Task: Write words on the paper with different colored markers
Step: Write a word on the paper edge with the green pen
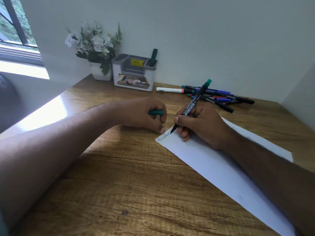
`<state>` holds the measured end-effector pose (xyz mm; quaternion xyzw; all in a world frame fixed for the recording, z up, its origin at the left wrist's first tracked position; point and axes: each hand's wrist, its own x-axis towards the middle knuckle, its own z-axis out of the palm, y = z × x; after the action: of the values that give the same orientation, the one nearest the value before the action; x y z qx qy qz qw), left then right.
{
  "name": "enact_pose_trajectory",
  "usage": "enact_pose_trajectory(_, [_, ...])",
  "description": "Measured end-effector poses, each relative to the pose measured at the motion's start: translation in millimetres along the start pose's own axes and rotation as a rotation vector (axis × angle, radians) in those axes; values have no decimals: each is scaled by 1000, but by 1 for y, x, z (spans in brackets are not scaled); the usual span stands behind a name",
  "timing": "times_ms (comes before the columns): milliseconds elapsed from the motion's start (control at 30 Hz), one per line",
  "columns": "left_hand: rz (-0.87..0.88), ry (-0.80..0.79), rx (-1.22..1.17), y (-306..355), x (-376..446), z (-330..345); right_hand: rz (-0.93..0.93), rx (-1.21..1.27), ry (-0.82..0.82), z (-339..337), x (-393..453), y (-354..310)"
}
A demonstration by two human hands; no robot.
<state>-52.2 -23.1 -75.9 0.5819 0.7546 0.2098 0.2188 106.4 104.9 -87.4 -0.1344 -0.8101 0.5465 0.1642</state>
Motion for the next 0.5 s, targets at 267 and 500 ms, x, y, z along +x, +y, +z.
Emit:
enact_pose_trajectory(267, [-6, -1, -4, 1, -1, 0, 2, -9, 12, 1, -1, -1])
enact_pose_trajectory(500, [-17, -3, -3, 2, -1, 0, -21, -29, -47, 1, -3, -1])
